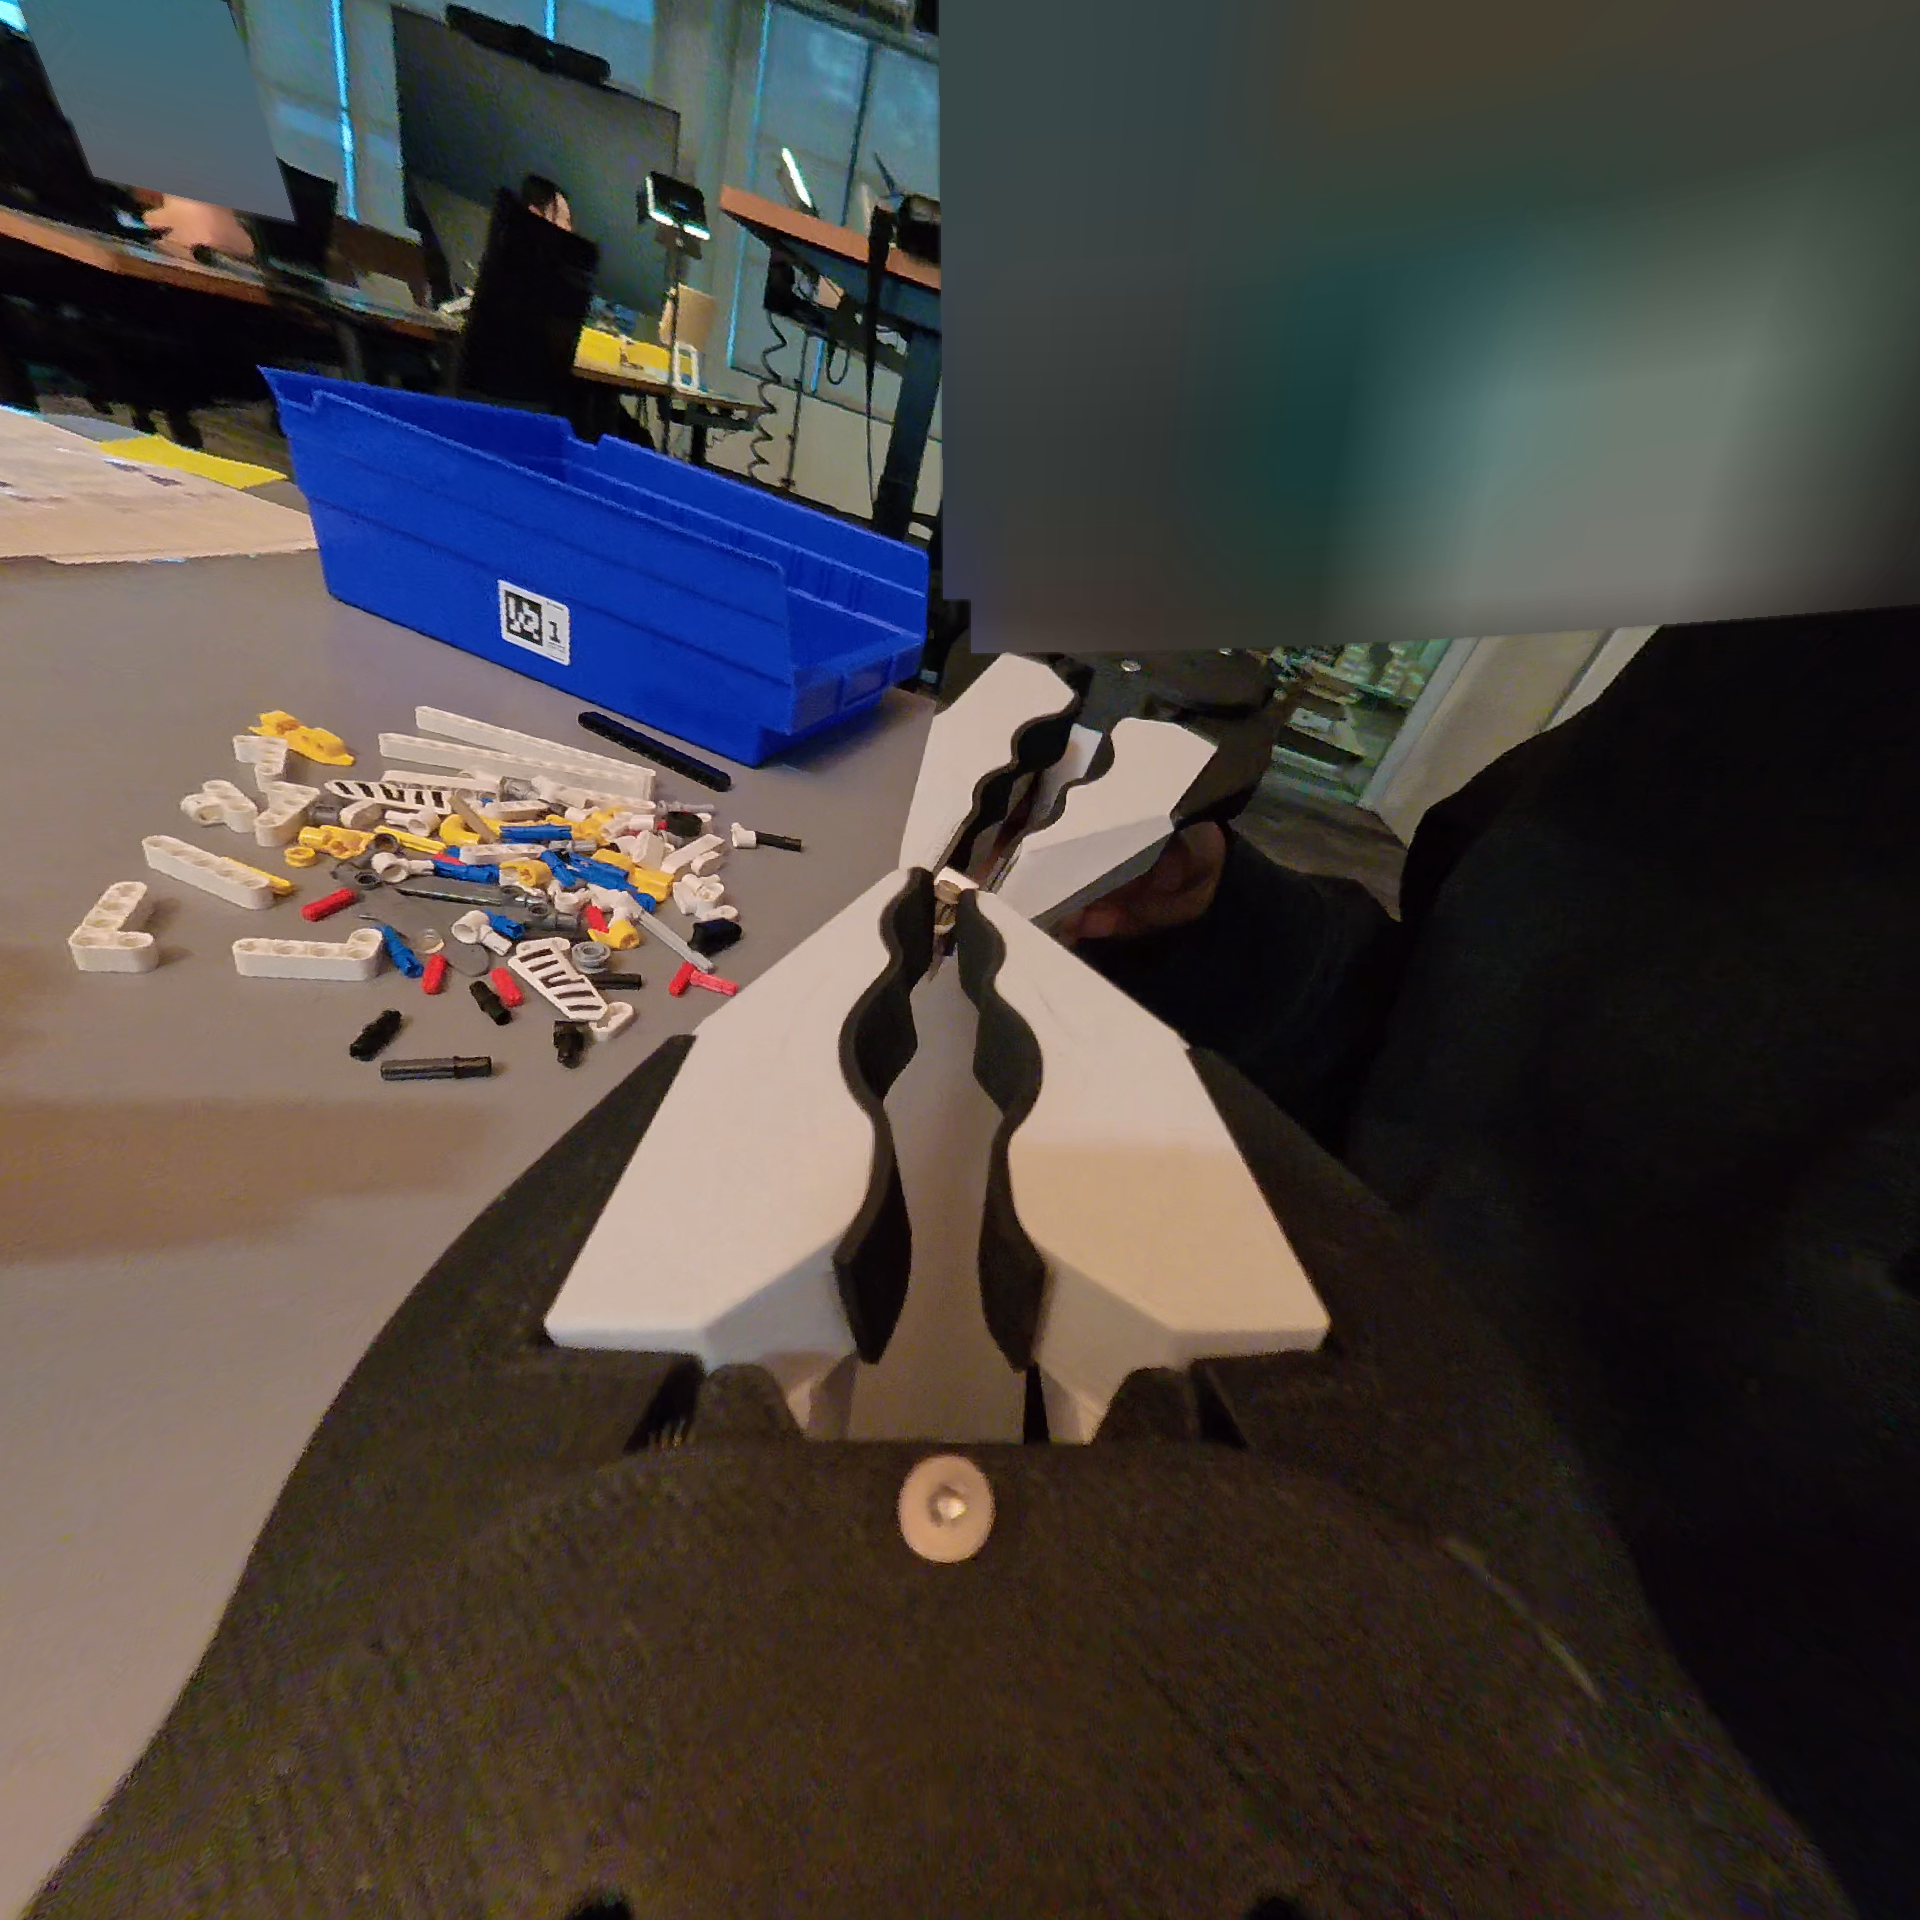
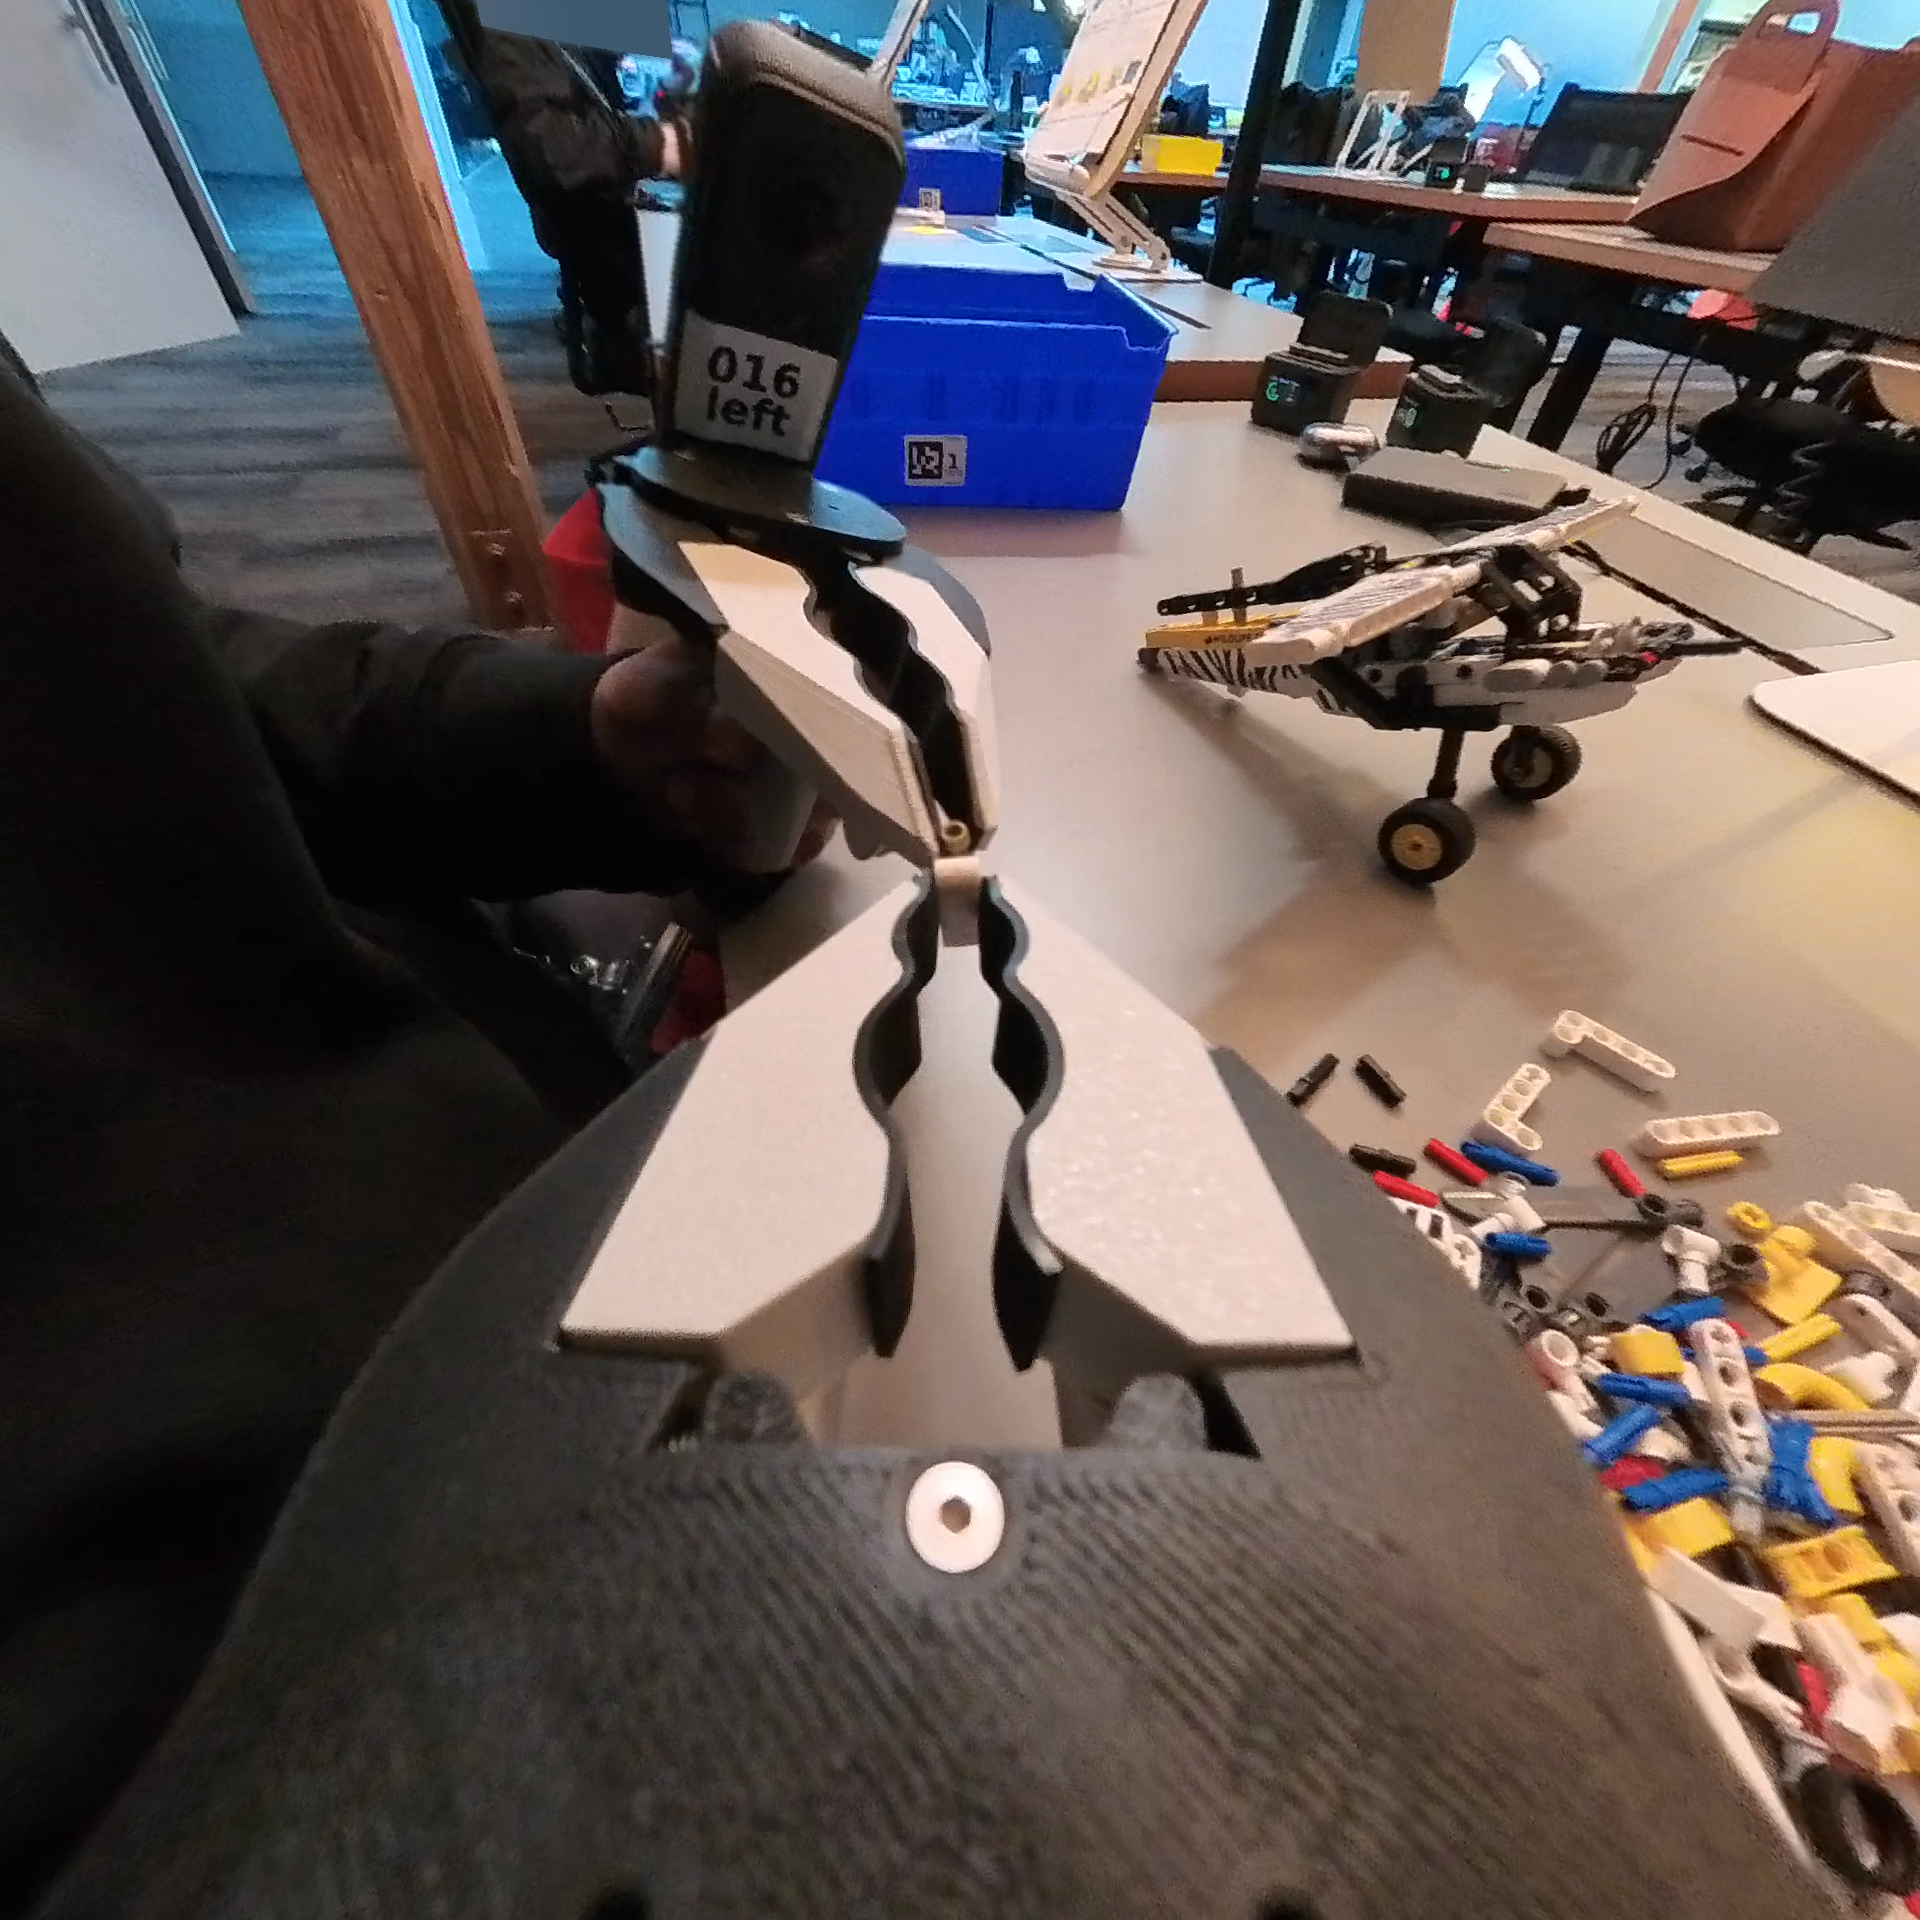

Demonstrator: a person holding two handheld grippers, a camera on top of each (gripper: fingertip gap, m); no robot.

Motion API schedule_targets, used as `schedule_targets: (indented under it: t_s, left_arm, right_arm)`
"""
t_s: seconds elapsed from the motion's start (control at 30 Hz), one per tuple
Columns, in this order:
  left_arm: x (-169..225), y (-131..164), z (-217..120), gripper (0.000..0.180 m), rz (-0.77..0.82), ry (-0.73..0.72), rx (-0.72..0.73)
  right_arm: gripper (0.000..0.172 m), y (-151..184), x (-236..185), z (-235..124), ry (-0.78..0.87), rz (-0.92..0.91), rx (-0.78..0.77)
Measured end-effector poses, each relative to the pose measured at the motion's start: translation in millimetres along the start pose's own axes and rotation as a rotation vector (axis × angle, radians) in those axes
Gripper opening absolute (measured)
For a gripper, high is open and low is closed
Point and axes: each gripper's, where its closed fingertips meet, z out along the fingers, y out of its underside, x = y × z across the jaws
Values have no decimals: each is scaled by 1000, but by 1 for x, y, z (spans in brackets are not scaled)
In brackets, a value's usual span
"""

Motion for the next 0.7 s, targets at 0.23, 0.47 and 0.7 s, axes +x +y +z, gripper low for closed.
schedule_targets:
  t_s: [0.23, 0.47, 0.7]
  left_arm:
    - [-2, 4, 2, 0, 46, -47, -42]
    - [0, 7, 3, 0, 89, -55, -67]
    - [0, 10, 3, 0, 112, -58, -95]
  right_arm:
    - [7, 6, 2, 0, 49, -42, -81]
    - [7, 9, -1, -1, 47, -52, -136]
    - [7, 13, 0, 0, 88, -69, -213]
